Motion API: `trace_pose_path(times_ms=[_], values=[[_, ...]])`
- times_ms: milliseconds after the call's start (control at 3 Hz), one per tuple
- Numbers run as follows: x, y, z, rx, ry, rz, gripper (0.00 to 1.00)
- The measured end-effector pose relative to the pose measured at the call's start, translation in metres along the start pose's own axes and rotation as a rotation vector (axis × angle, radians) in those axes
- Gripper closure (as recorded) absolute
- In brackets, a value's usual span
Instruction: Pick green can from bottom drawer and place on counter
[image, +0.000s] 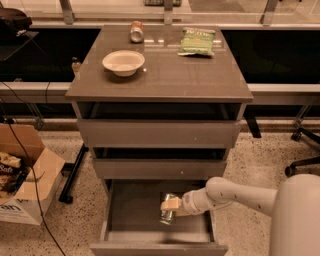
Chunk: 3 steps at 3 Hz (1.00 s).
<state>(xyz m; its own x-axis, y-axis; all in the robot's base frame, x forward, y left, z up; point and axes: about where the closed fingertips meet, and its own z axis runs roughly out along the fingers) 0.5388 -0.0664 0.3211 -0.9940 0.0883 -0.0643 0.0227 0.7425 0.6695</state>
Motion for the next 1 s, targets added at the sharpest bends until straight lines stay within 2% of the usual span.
trace_pose_path(times_ms=[333, 667, 1000], values=[[-0.001, 0.046, -0.077, -0.083, -0.044, -0.168, 1.00], [0.000, 0.093, -0.184, -0.175, -0.070, -0.402, 1.00], [0.013, 0.128, -0.244, -0.203, -0.054, -0.566, 1.00]])
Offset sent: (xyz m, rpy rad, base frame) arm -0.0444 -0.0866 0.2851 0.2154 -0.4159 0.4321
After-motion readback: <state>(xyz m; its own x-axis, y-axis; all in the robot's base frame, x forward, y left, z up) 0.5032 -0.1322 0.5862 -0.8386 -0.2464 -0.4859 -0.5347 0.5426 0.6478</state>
